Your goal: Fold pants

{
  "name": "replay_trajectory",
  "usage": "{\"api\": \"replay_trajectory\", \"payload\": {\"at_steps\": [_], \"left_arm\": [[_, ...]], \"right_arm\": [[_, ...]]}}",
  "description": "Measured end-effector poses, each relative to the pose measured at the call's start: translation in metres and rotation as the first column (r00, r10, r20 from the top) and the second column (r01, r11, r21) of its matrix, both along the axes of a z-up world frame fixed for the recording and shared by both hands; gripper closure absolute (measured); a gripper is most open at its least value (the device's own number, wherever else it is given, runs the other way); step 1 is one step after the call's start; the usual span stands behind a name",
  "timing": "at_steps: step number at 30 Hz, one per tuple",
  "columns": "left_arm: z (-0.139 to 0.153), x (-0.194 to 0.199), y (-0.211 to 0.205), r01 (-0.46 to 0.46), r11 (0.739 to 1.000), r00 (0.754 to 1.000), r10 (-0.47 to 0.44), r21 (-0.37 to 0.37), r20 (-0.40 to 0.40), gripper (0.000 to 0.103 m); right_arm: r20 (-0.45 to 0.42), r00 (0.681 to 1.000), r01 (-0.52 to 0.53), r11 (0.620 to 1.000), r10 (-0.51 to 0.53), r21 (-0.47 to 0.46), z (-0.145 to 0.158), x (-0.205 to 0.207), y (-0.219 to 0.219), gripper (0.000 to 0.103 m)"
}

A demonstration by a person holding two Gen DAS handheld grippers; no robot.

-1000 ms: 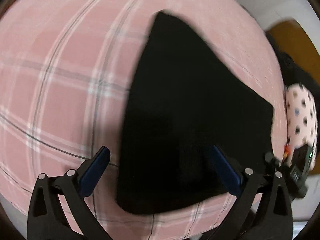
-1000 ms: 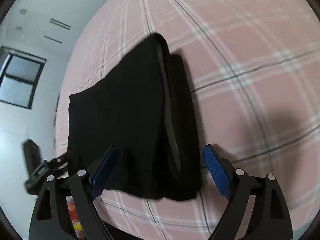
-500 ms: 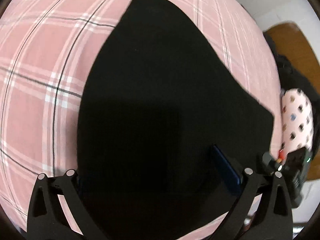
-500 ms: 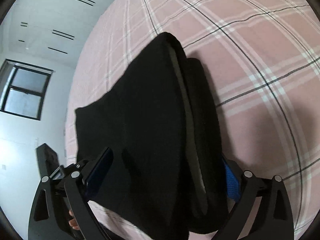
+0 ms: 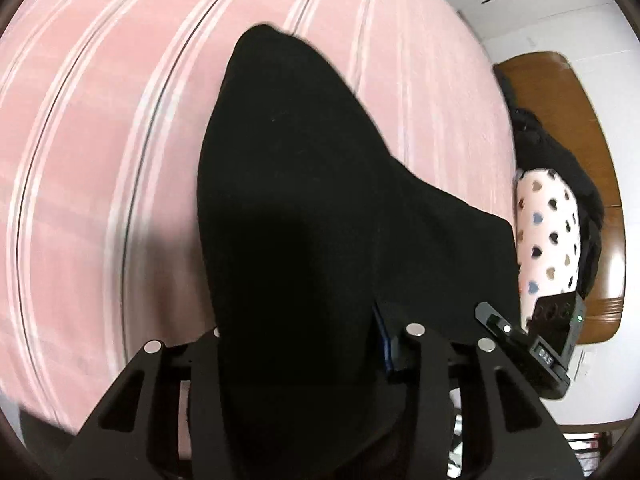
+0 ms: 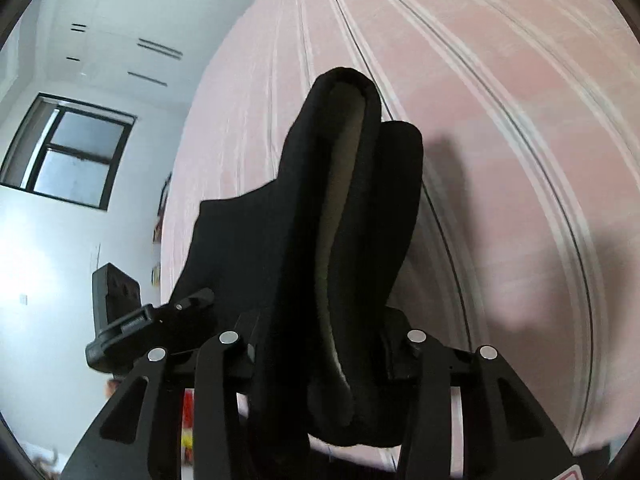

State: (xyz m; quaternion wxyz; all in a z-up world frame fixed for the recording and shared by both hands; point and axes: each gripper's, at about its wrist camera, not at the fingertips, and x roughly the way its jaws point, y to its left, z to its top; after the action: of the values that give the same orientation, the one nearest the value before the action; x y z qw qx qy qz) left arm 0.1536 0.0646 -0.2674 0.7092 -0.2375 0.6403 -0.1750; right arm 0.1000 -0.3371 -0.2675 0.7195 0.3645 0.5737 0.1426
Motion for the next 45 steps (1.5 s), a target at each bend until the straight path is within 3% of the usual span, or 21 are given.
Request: {"api": "replay_trajectory", "payload": {"at_steps": [1,3,5,7,8,9,10,11,12,17,23,30,35,40,45], "left_arm": [[-0.012,-0.011,0.000,0.012,0.999,1.000,-0.012,0.036,-0.012,0.056],[-0.025,-0.020,-0.001,0.008,0.995,1.000,-0.006,0.099,-0.025,0.036],[-0.033,-0.021,0.000,-0.030,0.997,0.999,0.032,0.067,-0.027,0.026],[-0.035,-0.014,-0.007,-0.050,0.996,0.997,0.054,0.069,-0.052,0.019],[-0.034,-0.010,-0.013,-0.043,0.994,0.997,0.049,0.099,-0.053,0.019],[-0.032,-0.008,-0.019,-0.031,0.991,0.998,0.038,0.131,-0.054,0.030],[-0.030,-0.009,-0.020,-0.026,0.991,0.998,0.032,0.134,-0.046,0.038],[-0.025,-0.008,-0.021,-0.020,0.993,0.999,0.025,0.115,-0.037,0.057],[-0.018,-0.009,-0.021,-0.018,0.995,0.999,0.020,0.097,-0.028,0.060],[0.028,-0.019,-0.026,-0.005,0.997,0.997,-0.001,0.081,0.072,0.062],[0.092,-0.037,-0.013,-0.002,0.997,0.978,-0.014,0.080,0.208,0.062],[0.167,-0.050,0.011,-0.017,0.996,0.922,-0.018,0.086,0.387,0.062],[0.211,-0.041,-0.001,-0.022,0.996,0.877,-0.021,0.082,0.481,0.062],[0.236,-0.008,-0.008,-0.022,0.997,0.838,-0.019,0.069,0.545,0.061],[0.247,0.033,-0.015,-0.019,0.998,0.803,-0.023,0.064,0.596,0.061]], "right_arm": [[-0.045,0.999,0.003,1.000,-0.004,-0.010,-0.015,-0.009,0.000,0.059],[-0.070,0.996,0.053,0.998,-0.051,0.023,-0.036,-0.020,-0.005,0.046],[-0.069,0.992,0.111,0.991,-0.105,0.081,-0.041,-0.021,-0.010,0.040],[-0.079,0.990,0.124,0.991,-0.120,0.058,-0.039,-0.014,-0.004,0.036],[-0.068,0.993,0.102,0.995,-0.101,0.006,-0.034,-0.011,0.003,0.038],[-0.056,0.995,0.086,0.996,-0.087,-0.030,-0.029,-0.009,0.007,0.051],[-0.032,0.997,0.069,0.996,-0.071,-0.052,-0.021,-0.007,0.013,0.056],[-0.019,0.997,0.070,0.996,-0.072,-0.057,-0.016,-0.008,0.016,0.060],[0.000,0.997,0.071,0.995,-0.071,-0.072,-0.006,-0.009,0.018,0.062],[0.101,0.994,0.054,0.993,-0.043,-0.108,0.043,-0.020,0.015,0.064],[0.242,0.970,0.040,0.991,-0.008,-0.127,0.114,-0.032,0.013,0.064],[0.371,0.928,0.037,0.992,0.011,-0.123,0.176,-0.028,0.027,0.064],[0.460,0.887,0.035,0.991,0.030,-0.132,0.215,-0.006,0.032,0.064],[0.520,0.853,0.047,0.990,0.028,-0.131,0.243,0.026,0.030,0.063],[0.573,0.819,0.064,0.991,0.014,-0.117,0.248,0.073,0.020,0.063]]}}
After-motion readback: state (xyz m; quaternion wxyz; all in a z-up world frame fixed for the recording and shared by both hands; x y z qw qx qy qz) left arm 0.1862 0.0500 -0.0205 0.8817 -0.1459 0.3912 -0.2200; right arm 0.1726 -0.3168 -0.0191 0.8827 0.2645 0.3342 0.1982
